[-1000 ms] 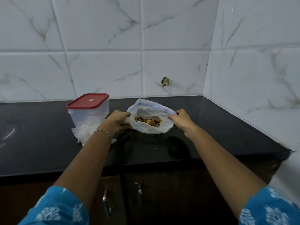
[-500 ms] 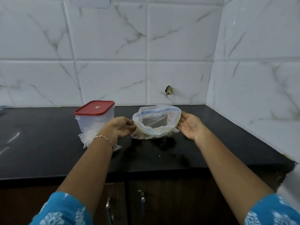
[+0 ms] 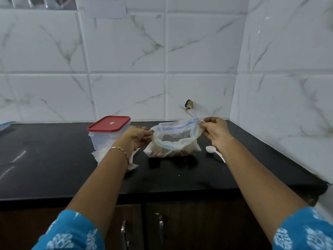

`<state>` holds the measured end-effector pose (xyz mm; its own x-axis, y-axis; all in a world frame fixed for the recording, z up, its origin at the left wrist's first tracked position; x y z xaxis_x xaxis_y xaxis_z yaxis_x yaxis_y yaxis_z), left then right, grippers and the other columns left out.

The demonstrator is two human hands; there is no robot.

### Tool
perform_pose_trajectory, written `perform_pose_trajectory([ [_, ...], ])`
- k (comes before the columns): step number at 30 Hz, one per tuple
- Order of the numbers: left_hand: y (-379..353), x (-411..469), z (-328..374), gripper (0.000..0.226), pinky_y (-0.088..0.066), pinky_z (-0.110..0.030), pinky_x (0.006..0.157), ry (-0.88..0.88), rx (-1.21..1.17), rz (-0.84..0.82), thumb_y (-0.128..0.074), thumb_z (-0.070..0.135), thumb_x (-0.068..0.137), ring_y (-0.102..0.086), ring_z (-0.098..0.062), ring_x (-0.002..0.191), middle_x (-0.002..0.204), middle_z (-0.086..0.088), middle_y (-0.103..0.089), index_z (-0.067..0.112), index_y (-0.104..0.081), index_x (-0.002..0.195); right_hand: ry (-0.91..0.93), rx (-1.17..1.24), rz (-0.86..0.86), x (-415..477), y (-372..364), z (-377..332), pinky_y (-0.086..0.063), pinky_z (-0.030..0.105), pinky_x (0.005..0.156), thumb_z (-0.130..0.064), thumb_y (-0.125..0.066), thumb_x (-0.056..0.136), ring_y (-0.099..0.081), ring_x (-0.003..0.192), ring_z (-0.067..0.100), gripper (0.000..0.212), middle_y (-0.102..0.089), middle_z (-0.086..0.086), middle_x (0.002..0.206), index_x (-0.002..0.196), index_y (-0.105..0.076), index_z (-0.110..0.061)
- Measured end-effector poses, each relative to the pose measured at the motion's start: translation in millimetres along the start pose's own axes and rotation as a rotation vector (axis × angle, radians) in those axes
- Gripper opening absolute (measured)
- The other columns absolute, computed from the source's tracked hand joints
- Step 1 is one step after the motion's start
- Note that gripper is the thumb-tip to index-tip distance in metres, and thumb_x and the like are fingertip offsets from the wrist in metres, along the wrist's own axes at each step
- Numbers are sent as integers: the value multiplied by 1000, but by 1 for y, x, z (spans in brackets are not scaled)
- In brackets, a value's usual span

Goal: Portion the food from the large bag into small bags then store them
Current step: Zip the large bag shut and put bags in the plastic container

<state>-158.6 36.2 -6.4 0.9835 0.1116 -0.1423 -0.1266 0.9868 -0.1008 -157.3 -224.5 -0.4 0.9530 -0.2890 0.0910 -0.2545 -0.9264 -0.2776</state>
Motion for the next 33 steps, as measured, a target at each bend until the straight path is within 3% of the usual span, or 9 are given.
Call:
perform_pose_trajectory([
  [5,1,1,17,33,-43,-19,38,-196,316,203,-65,-14,77,-50,-22,52,68,-11,-51,13,-46,75,117,-355,101,2,3,-10,-57,29,56,10,-72,70,-67,73,20,24,-67,13,92,75,-61,-11],
  [10,11,0,27,26,-56,-36,67,-383,633,346,-65,-1,71,-67,-31,76,84,-10,-65,13,-56,90,277,-771,116,-1,8,-20,-58,32,61,3,-71,66,-65,68,21,24,-68,5,85,84,-66,-12],
  [15,-1,-4,29,22,-41,-34,78,-540,1095,382,-50,9,86,-57,-38,102,105,-22,-63,-4,-62,99,482,-1137,123,-7,1,-20,-48,27,69,0,-67,77,-64,94,25,29,-68,6,106,104,-69,-9],
  [17,0,-4,27,28,-43,-37,82,-482,1148,354,-44,14,92,-55,-41,102,104,-27,-61,-8,-60,96,486,-1172,130,-8,1,-20,-51,33,66,-2,-62,79,-65,86,31,20,-70,14,97,97,-70,0],
  [19,2,-4,26,30,-47,-34,73,-379,1089,283,-42,16,93,-60,-36,84,85,-21,-64,-4,-62,86,401,-1130,108,-5,2,-20,-44,32,55,-9,-61,82,-60,69,35,17,-64,19,76,84,-66,7],
  [22,3,-4,25,21,-47,-28,58,-127,580,122,-44,9,92,-46,-24,52,65,-10,-47,5,-50,72,132,-804,4,-3,4,-25,-39,29,53,-15,-55,85,-46,55,25,15,-50,10,67,75,-55,-4],
  [26,8,-14,28,17,-53,-34,70,37,183,5,-52,14,94,-57,-26,66,76,-12,-52,2,-51,82,-162,-499,-72,-3,7,-28,-38,24,47,-24,-53,79,-40,58,16,12,-47,6,80,84,-54,-13],
  [29,11,-15,29,22,-54,-37,79,90,23,-58,-55,19,95,-60,-27,75,77,-12,-54,1,-53,84,-170,-528,-88,3,9,-24,-38,25,49,-41,-62,81,-44,64,16,26,-53,5,89,89,-60,-16],
  [33,17,-10,25,37,-55,-46,79,120,-159,-78,-50,32,98,-63,-32,85,87,-16,-59,-4,-54,101,-135,-454,-124,8,7,-19,-46,28,58,-29,-66,91,-56,78,19,21,-62,10,102,89,-64,-8],
])
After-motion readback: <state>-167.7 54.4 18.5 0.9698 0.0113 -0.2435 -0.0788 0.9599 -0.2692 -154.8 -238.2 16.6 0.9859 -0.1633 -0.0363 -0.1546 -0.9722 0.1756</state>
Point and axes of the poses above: each hand's wrist, its own x-axis towards the middle knuckle, its own y-axis out of the back of the hand, z = x × y, the point moved 1 cm from there along x, towards the middle knuckle
